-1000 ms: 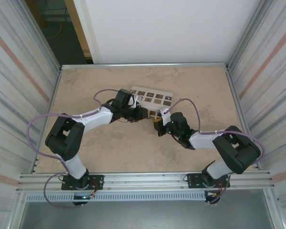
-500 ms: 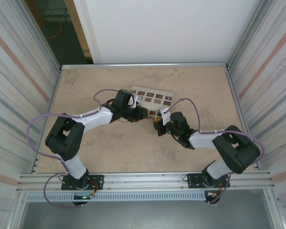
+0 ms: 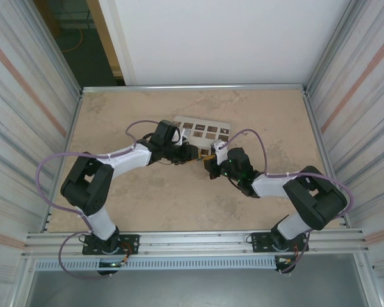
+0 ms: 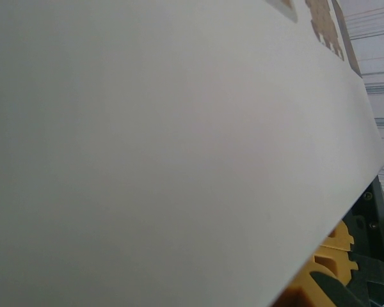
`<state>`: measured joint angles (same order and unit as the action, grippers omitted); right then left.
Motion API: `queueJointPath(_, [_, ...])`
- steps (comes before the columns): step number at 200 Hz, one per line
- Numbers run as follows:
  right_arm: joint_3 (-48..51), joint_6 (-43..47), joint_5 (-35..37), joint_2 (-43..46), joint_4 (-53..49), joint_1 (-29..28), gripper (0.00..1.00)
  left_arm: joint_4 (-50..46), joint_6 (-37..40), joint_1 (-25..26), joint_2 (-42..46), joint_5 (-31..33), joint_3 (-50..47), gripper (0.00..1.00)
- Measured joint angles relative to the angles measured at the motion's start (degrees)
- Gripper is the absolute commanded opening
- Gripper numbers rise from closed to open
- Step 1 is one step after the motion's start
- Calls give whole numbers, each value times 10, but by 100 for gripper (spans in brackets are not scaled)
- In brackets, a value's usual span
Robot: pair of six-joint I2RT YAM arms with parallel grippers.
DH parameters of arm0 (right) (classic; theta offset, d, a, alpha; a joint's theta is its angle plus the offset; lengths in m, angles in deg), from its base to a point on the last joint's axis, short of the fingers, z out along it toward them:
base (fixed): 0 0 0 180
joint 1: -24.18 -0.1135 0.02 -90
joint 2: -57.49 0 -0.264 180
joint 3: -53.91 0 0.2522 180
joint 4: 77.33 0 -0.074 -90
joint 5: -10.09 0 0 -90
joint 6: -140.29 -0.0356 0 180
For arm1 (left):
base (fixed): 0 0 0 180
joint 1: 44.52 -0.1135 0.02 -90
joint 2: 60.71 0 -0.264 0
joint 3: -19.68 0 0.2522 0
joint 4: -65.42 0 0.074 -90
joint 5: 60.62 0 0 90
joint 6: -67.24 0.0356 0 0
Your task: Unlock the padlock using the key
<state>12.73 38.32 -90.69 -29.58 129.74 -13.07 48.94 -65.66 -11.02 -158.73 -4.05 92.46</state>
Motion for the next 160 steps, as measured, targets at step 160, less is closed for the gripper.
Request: queueJointPath(160, [39,0,1,19,-29,-10,0,15,-9,0,0,2,-7,20])
